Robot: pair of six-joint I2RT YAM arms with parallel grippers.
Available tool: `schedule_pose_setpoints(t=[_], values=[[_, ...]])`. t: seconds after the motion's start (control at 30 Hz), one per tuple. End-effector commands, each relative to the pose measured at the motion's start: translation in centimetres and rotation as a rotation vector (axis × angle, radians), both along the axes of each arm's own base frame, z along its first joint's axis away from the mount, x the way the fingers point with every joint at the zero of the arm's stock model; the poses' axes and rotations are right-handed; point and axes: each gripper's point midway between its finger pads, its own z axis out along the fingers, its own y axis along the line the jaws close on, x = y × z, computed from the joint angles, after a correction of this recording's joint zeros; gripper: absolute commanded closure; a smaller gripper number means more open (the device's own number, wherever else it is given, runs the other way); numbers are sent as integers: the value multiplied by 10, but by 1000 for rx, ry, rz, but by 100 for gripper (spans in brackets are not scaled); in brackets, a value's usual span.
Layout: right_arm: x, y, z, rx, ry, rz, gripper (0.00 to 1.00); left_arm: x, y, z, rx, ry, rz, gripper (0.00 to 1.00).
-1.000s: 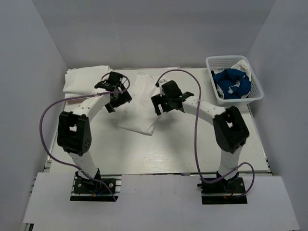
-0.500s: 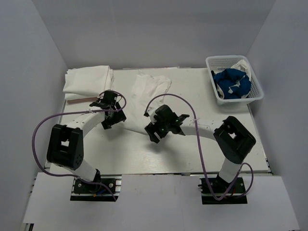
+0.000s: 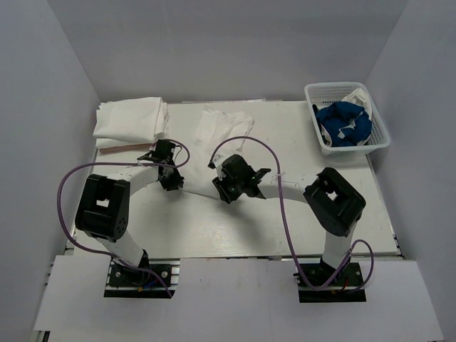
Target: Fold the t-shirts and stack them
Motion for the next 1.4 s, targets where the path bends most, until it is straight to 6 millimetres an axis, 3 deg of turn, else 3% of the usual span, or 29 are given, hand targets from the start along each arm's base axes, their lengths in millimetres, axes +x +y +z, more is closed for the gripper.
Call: schedule_pose_setpoints(t=[0.0,0.07,0.1,0.17,0.37,0.43,0.47,0.6,0.63,0.67,0.7,0.73,0.77,0.83,0.87,0.97,1.07,1.13,1.23,1.37], values=[[12,12,13,45,-33,-43,62,-12,-7,-14,-50,28,-10,73],[13,11,8,39,-25,-52,67,-18,-5,-24,-42,60,-9,80],[12,11,6,32,-19,-50,68,-21,-4,-27,-37,80,-8,90],[12,11,6,35,-18,-46,71,-18,-5,-27,-37,78,-8,100],[14,22,6,67,-17,-11,72,-14,0,-18,-19,32,4,100],[11,25,9,82,-17,5,84,-10,1,-9,-17,-4,9,100],[8,24,6,80,-11,10,99,-12,3,-8,-9,-12,13,100],[5,20,12,77,-8,17,100,-13,13,10,20,-68,52,100],[1,20,19,88,-12,30,100,-18,13,13,30,-62,47,100],[-9,9,11,48,23,40,100,-19,15,18,33,-71,61,100],[-13,7,20,58,19,62,100,-19,12,33,20,-111,53,100],[-21,7,29,67,2,133,100,-29,13,33,15,-102,48,100],[-40,-7,18,-4,29,212,100,-32,11,38,-4,-117,42,100],[-57,-11,32,-13,21,316,100,-48,7,56,-41,-135,16,100],[-75,-29,25,-82,82,352,100,-54,6,63,-50,-141,2,100],[-92,-36,47,-72,104,384,100,-73,8,98,-81,-185,-9,100],[-106,-27,88,17,117,401,100,-79,7,132,-110,-256,-16,100],[-103,-21,122,94,60,388,100,-74,4,153,-139,-298,-13,100],[-91,-19,157,147,-22,357,100,-65,-1,175,-168,-342,-12,100],[-80,-19,175,174,-91,329,100,-45,2,206,-152,-435,17,100]])
